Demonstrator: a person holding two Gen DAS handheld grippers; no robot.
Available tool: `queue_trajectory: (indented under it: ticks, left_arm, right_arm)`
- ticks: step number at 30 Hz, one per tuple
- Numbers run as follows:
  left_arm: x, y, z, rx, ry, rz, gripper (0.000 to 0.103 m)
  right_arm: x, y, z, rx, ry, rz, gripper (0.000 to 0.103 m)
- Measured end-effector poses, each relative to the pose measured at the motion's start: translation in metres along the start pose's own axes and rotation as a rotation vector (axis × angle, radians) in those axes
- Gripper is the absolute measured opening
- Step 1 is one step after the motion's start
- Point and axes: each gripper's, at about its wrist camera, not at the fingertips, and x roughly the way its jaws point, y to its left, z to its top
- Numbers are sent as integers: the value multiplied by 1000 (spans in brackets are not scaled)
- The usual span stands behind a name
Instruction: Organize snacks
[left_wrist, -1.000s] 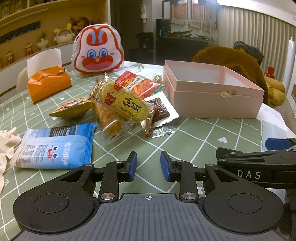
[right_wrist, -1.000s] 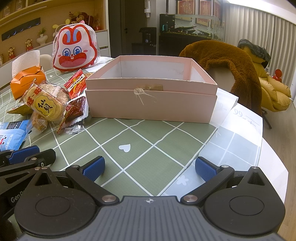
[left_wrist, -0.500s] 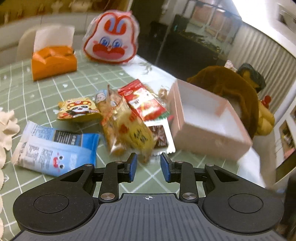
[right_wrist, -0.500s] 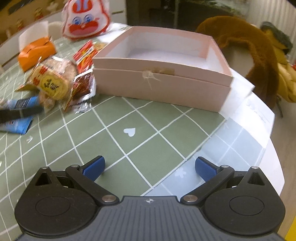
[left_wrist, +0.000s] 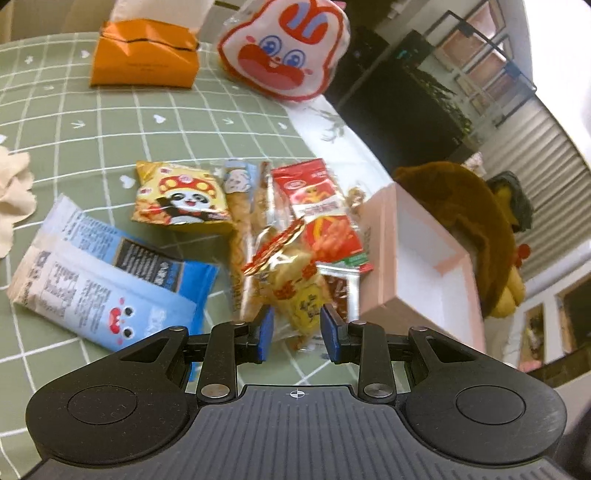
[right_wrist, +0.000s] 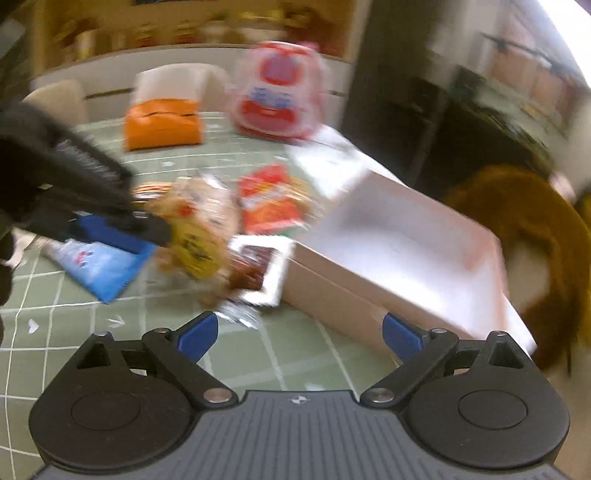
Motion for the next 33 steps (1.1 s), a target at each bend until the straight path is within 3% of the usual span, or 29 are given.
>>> queue_trajectory:
  ticks: [4, 8, 10, 12, 17, 21, 24, 28, 30, 33]
  left_arm:
    - [-17, 10, 2, -18, -53, 62, 33]
    - [-26, 29, -7, -69, -52, 99, 33]
    - [-31, 37, -12, -91, -63, 117, 33]
    - [-36, 44, -15, -102, -75, 119, 33]
    - [-37, 53, -6, -94, -117, 121, 33]
    - [-32, 60, 27, -130, -167, 120, 33]
    - [-19, 67, 62, -164, -191, 161, 33]
    - [21, 75, 97, -160, -85, 271, 33]
    - [40, 76, 104, -138, -36, 281, 33]
    - [54, 67, 107, -49, -19, 284, 37]
  right_arm:
    - [21, 26, 16, -91, -35, 86, 87]
    - [44, 38, 36, -100, -20, 173, 75]
    - [55, 43, 43, -77, -4, 192, 68]
    - [59, 38, 47, -21, 24, 218, 54]
    - [40, 14, 33, 122, 97, 282, 34]
    - [16, -13, 2, 247, 165, 295, 34]
    - [-2, -35, -20, 318, 194, 287, 34]
    - [-12, -59, -40, 376, 231, 273, 36]
    - [-15, -65, -47, 377, 233, 229, 58]
    - [-17, -70, -55, 369, 229, 178, 65]
